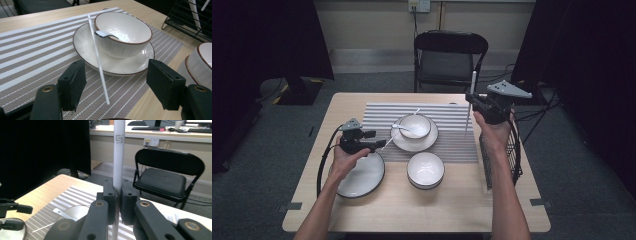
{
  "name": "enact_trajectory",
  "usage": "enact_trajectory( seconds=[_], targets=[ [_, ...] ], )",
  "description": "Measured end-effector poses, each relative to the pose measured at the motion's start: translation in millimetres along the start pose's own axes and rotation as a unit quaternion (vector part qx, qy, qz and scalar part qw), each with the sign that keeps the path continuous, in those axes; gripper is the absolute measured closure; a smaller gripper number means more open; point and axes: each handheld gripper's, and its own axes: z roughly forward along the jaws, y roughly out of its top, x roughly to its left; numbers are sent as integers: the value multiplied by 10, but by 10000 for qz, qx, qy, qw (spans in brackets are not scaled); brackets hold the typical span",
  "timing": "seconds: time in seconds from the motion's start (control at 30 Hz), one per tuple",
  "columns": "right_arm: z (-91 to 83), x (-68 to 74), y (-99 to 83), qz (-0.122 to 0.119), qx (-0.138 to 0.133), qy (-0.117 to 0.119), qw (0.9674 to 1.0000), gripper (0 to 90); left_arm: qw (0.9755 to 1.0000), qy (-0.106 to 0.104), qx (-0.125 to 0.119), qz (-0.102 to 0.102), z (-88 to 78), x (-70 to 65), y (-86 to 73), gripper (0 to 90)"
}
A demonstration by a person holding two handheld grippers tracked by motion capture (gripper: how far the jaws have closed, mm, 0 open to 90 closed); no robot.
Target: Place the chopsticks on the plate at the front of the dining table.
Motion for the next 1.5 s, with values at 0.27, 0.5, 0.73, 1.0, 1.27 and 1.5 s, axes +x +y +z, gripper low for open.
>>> enact_trajectory(
  seconds=[0.27, 0.5, 0.73, 1.0, 1.27, 1.5],
  targets=[
    [131, 154, -27, 74, -33, 368, 9993, 853, 9999, -8, -86, -61, -47, 0, 24, 295],
    [255, 286, -40, 70, 2, 594, 9982, 853, 9997, -156, -180, -89, -63, -16, 42, 307],
    [345, 391, -43, 114, 3, 809, 9967, 853, 9997, -164, -166, 24, -65, -66, 84, 301],
    [469, 559, -46, 49, 64, 963, 9953, 853, 9991, -338, -207, 159, -63, -155, 155, 320],
    [587, 734, -31, 1, 87, 1175, 9930, 853, 9984, -412, -328, 222, -97, -190, 189, 343],
    [709, 920, -65, -74, 164, 1370, 9904, 853, 9976, -498, -348, 319, -96, -228, 208, 319]
  ],
)
